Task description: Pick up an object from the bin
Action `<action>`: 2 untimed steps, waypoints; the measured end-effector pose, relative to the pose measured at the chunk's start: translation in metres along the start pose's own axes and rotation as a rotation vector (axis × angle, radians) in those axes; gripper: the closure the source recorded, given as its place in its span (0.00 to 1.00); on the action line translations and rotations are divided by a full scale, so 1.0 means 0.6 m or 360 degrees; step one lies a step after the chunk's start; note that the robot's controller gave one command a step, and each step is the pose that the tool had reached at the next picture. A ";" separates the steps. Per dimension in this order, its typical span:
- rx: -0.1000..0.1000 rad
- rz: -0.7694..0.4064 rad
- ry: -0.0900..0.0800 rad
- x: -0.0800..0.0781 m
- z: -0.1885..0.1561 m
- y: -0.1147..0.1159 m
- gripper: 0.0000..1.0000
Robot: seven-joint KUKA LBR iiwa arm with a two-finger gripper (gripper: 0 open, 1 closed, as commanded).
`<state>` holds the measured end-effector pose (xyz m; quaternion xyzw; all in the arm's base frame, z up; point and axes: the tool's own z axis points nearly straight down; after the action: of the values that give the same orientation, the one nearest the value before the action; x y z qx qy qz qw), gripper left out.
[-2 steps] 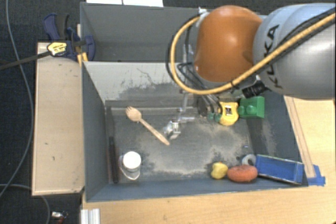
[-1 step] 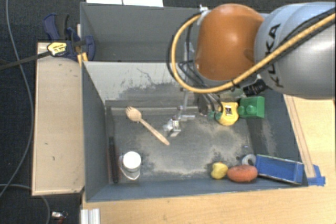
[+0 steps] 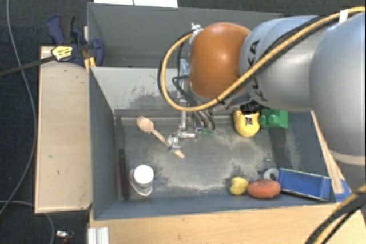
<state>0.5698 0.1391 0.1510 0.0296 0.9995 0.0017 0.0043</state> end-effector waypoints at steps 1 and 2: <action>-0.0003 0.0097 -0.0011 -0.022 -0.020 0.073 0.00; 0.0003 0.0232 0.0010 -0.033 0.085 0.080 0.00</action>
Offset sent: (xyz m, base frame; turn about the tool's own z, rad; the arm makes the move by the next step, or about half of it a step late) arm 0.0227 0.0460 -0.0499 0.1482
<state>0.5926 0.1858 0.1000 0.1024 0.9947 0.0013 0.0011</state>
